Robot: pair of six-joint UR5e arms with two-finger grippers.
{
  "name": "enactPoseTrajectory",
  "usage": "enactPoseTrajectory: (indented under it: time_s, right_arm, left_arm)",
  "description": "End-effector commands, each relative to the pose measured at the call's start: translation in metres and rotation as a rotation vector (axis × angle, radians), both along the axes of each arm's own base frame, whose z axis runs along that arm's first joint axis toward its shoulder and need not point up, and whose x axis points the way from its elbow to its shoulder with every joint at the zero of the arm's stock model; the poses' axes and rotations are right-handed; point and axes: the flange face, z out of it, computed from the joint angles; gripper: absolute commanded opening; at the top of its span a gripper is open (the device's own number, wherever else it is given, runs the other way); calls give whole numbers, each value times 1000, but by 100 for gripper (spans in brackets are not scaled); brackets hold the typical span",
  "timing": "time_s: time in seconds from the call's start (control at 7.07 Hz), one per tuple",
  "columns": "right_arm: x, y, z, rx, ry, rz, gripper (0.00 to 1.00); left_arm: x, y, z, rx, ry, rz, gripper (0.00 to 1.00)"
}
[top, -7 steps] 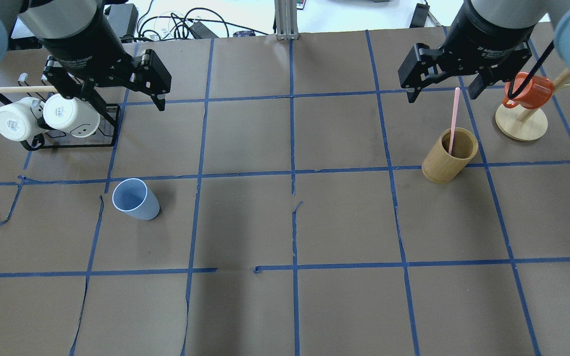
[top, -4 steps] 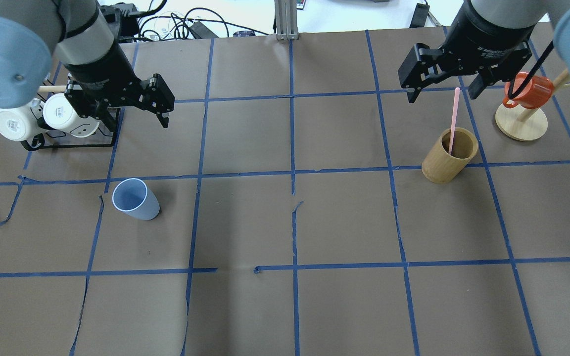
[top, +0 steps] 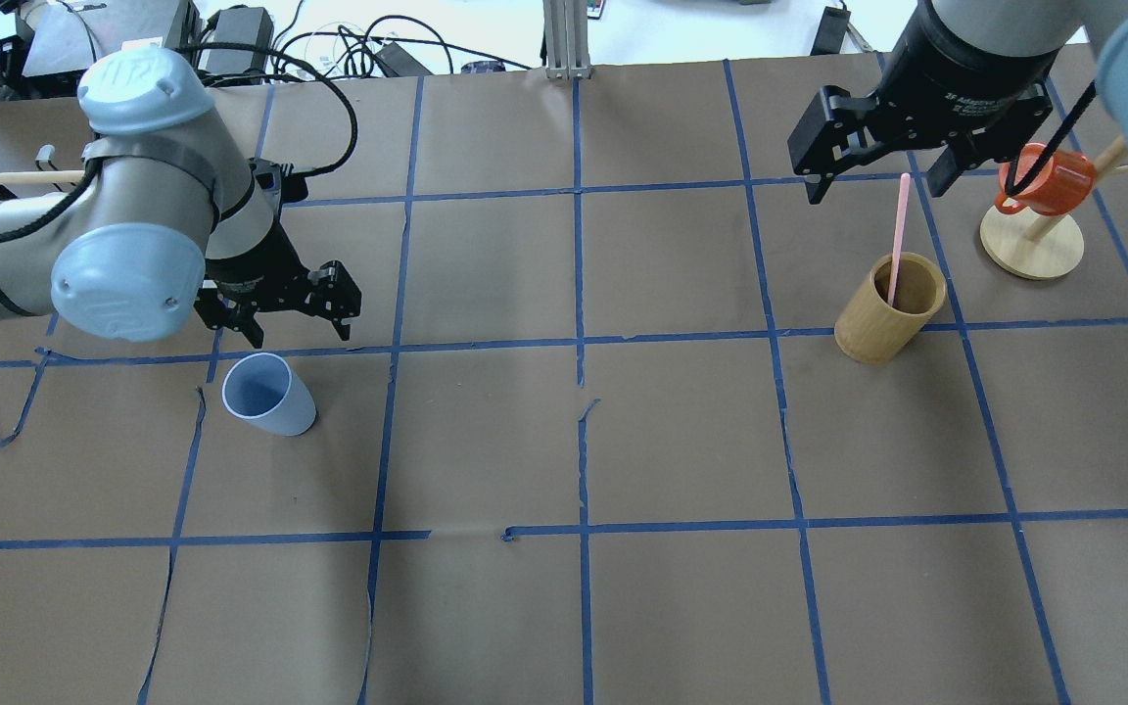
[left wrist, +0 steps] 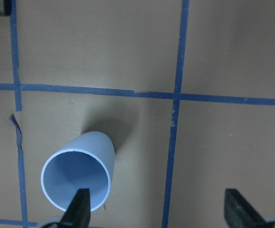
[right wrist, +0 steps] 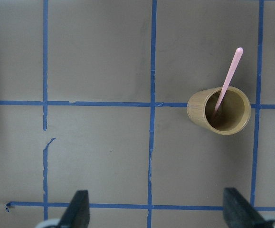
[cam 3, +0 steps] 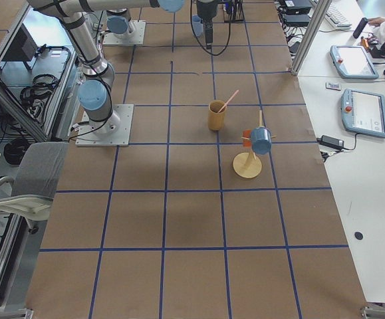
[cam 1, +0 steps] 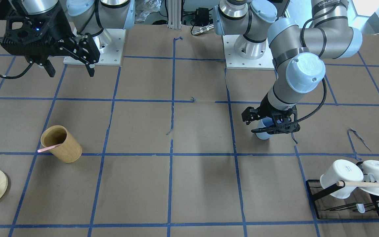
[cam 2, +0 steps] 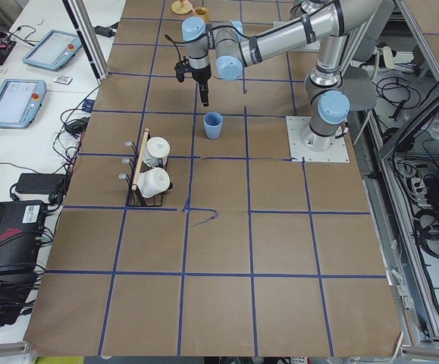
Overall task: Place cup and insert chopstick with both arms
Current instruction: 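Lower the left gripper onto the light blue cup and grasp its rim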
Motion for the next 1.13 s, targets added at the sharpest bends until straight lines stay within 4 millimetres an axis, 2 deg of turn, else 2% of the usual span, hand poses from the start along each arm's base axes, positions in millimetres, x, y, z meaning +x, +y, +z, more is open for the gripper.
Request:
enactPoseTrajectory:
  time_s: [0.0, 0.28, 0.42, 0.85, 0.99]
  right_arm:
    - [0, 0, 0, 0, -2, 0, 100]
    - [0, 0, 0, 0, 0, 0, 100]
    - [0, 0, 0, 0, -2, 0, 100]
    - [0, 0, 0, 0, -2, 0, 100]
    - [0, 0, 0, 0, -2, 0, 100]
  left_arm:
    - [14, 10, -28, 64, 9, 40, 92]
    - [14, 9, -32, 65, 11, 28, 13]
    - [14, 9, -32, 65, 12, 26, 0]
    - [15, 2, -24, 21, 4, 40, 0]
    - [15, -6, -14, -25, -7, 50, 0]
